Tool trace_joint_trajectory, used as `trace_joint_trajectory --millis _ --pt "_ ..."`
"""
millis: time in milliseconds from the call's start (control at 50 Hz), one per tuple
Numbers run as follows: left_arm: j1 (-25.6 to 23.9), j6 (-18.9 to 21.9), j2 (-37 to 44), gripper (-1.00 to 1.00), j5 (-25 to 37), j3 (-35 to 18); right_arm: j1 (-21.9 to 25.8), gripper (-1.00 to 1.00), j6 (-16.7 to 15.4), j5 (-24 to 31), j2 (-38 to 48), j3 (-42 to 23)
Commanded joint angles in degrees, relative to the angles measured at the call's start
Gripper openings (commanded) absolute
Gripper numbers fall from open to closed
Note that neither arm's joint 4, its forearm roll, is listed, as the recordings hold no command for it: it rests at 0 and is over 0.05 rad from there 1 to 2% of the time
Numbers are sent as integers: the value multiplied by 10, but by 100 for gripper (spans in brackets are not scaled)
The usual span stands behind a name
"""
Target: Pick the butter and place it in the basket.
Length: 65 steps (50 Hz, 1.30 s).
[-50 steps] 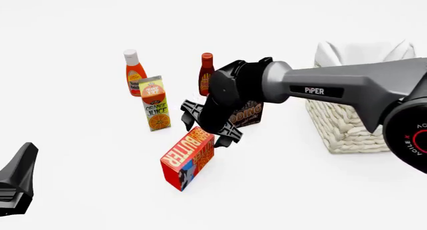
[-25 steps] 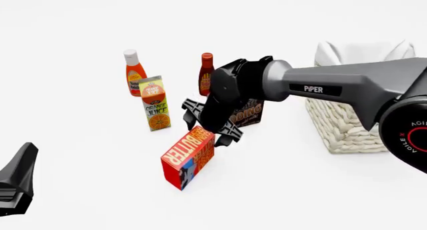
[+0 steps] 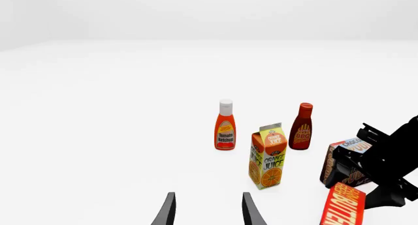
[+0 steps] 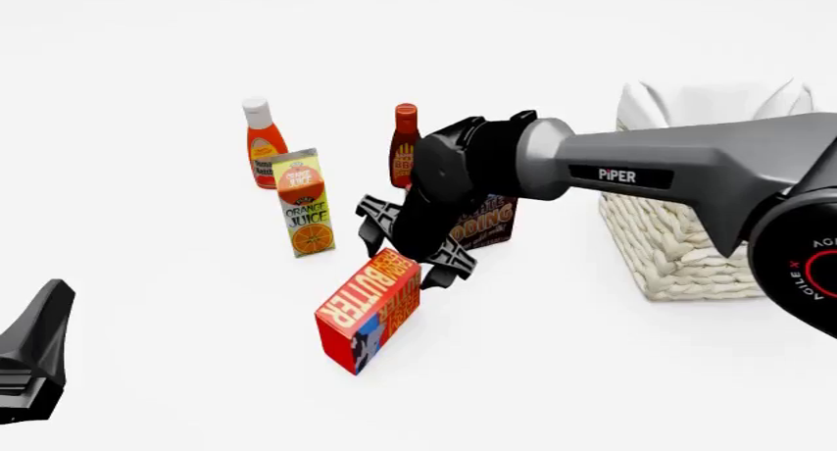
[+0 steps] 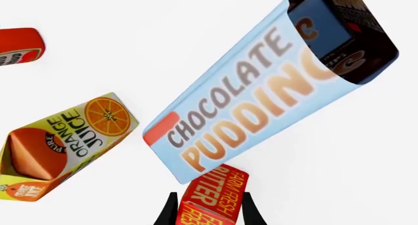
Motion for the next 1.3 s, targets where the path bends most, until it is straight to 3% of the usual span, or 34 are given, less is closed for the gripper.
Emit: trace_joint_trajectory --millis 20,460,1300 --pt "0 0 0 100 0 0 5 -100 7 -8 7 8" --pt "0 0 0 100 0 0 -8 -100 -9 2 -73 45" --pt "0 0 0 100 0 0 -14 -100 -6 32 -221 95"
